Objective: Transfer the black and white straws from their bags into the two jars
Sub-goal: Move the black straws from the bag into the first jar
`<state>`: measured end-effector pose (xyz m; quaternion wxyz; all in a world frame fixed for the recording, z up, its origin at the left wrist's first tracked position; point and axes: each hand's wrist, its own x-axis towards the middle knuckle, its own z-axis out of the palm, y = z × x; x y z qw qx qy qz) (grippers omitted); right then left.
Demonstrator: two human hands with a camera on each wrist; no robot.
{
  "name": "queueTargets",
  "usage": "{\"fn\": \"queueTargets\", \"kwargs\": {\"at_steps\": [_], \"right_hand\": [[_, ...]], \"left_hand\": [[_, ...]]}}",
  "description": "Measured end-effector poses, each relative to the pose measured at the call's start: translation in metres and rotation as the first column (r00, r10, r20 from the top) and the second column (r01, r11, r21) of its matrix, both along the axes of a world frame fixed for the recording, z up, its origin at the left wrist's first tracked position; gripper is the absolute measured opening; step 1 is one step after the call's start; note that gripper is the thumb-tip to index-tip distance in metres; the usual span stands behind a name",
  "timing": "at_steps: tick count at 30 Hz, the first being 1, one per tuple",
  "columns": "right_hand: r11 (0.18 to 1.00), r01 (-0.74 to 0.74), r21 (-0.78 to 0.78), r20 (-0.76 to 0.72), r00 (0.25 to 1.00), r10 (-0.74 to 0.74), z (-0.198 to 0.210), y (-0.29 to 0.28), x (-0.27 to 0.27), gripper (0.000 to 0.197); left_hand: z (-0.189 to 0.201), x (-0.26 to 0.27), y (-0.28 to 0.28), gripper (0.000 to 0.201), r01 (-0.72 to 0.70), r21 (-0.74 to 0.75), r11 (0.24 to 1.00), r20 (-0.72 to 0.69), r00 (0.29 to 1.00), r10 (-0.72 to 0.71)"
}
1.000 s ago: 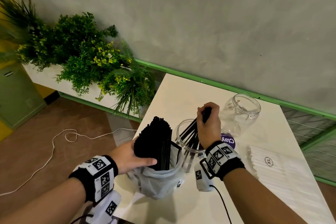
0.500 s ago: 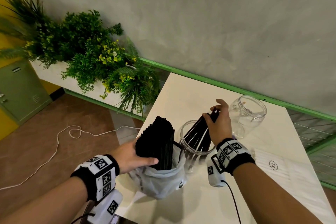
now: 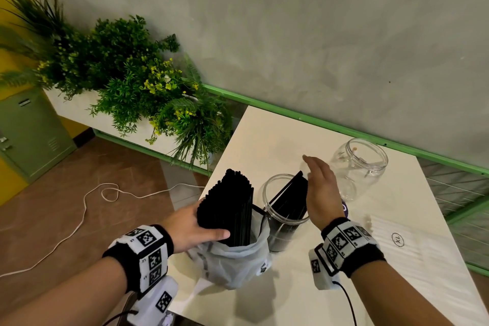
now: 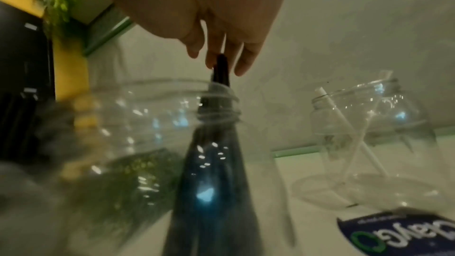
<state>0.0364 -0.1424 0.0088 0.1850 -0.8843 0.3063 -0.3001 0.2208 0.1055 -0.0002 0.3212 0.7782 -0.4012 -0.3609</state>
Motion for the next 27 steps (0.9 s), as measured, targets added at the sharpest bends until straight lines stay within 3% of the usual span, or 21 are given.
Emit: {"fn": "queueTargets", "kwargs": {"at_steps": [3, 6, 10, 13, 16, 19, 23, 27], "right_hand": [[0.996, -0.040, 0.077, -0.212, 0.976, 0.056, 0.002, -0.002, 0.004, 0.042], [0.999, 0.028, -0.023, -0.432, 0.901, -0.036, -0.002, -0.001, 0.010, 0.037], [0.993, 0.098, -0.061, -0.352, 0.929, -0.113, -0.012, 0.004, 0.015, 0.026], [0.990, 0.092, -0.108, -0.213, 0.970, -0.114, -0.014, 0.004, 0.017, 0.017], [0.976, 0.040, -0.212, -0.115, 0.991, -0.066, -0.007, 0.001, 0.022, 0.029], [0.973, -0.018, -0.230, -0.144, 0.990, -0.016, 0.001, -0.007, 0.025, 0.032], [0.979, -0.077, -0.187, -0.298, 0.955, 0.018, -0.006, -0.013, 0.024, 0.019], [0.985, -0.144, -0.095, -0.259, 0.959, 0.116, -0.010, -0.012, 0.019, 0.020]], "left_hand": [[0.001, -0.001, -0.001, 0.100, 0.001, 0.005, 1.000, -0.007, 1.000, -0.001], [0.001, -0.002, -0.001, 0.107, 0.004, 0.011, 1.000, -0.008, 1.000, -0.004], [0.002, -0.003, 0.000, 0.109, 0.003, 0.020, 1.000, -0.017, 1.000, -0.003], [0.001, -0.002, 0.000, 0.109, 0.006, 0.016, 1.000, -0.022, 1.000, -0.006], [-0.001, -0.002, 0.001, 0.110, 0.004, 0.004, 1.000, -0.024, 1.000, -0.004], [-0.001, -0.002, 0.001, 0.108, -0.001, -0.006, 1.000, -0.043, 0.999, 0.001], [-0.001, -0.001, 0.000, 0.106, 0.014, 0.013, 1.000, -0.029, 1.000, -0.013], [0.000, -0.002, 0.001, 0.106, 0.012, 0.010, 1.000, -0.037, 0.999, -0.012]]}}
